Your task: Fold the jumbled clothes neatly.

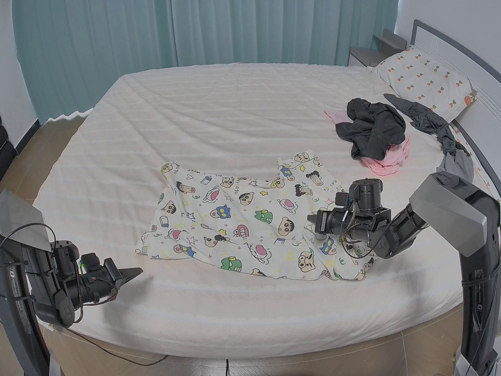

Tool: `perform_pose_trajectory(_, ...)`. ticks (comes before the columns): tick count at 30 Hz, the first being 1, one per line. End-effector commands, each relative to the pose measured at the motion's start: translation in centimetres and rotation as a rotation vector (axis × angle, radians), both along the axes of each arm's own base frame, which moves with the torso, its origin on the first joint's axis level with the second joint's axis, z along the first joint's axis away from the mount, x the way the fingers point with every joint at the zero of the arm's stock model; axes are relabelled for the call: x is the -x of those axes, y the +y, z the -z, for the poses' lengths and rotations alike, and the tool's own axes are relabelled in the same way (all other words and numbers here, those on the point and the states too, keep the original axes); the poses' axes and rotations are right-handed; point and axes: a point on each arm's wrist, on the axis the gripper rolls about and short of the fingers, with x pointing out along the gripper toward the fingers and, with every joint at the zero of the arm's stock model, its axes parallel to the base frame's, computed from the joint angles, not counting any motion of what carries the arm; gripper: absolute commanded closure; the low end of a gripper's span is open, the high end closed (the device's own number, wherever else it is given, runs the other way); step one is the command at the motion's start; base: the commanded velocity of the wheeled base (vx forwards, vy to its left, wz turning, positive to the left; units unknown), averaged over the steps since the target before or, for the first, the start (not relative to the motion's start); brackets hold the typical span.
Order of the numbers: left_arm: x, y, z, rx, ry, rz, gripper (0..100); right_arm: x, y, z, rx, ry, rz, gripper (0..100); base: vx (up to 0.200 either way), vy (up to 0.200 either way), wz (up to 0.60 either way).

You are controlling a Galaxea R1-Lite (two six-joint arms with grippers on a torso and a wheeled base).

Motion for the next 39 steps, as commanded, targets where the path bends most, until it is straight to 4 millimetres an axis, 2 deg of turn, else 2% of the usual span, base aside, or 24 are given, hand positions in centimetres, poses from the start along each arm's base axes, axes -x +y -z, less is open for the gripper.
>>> perform_pose_trajectory(1,0.0,0.0,0.0,0.000,0.002,-0.002,100,0.3,0.6,-0.8,-0.006,-0.028,-0.011,100,0.000,0.000,0.00)
perform_pose_trajectory(10,0.0,0.0,0.2,-0.004,0.003,0.000,100,0.2,2.3,-1.5,-0.011,-0.082,-0.014,100,0.000,0.000,0.00)
perform_pose_trajectory(16,0.0,-0.1,0.3,-0.016,-0.002,0.010,100,0.1,2.5,-1.4,0.007,-0.091,-0.019,100,0.000,0.000,0.00)
perform_pose_trajectory(17,0.0,-0.1,0.3,-0.016,-0.002,0.010,100,0.0,2.4,-1.4,0.011,-0.096,-0.019,0,0.000,0.000,0.00)
perform_pose_trajectory(21,0.0,-0.1,0.3,-0.016,0.000,0.010,100,0.0,2.4,-1.3,0.008,-0.101,-0.022,0,0.000,0.000,0.00)
perform_pose_trajectory(25,0.0,-0.1,0.3,-0.016,0.000,0.010,100,-0.1,2.0,-2.0,-0.001,-0.122,-0.012,0,0.000,0.000,0.00)
perform_pose_trajectory(30,0.0,-0.1,0.3,-0.016,0.001,0.010,100,-0.2,0.2,-3.0,0.007,-0.112,0.019,0,0.000,0.000,0.00)
perform_pose_trajectory(33,0.0,-0.1,0.4,-0.016,0.003,0.010,100,-0.6,-1.6,-3.7,0.010,-0.096,0.050,0,0.000,0.000,0.00)
perform_pose_trajectory(39,0.0,-0.1,0.4,-0.017,0.001,0.010,100,-0.6,-3.4,-4.1,-0.001,-0.068,0.041,0,0.000,0.000,0.00)
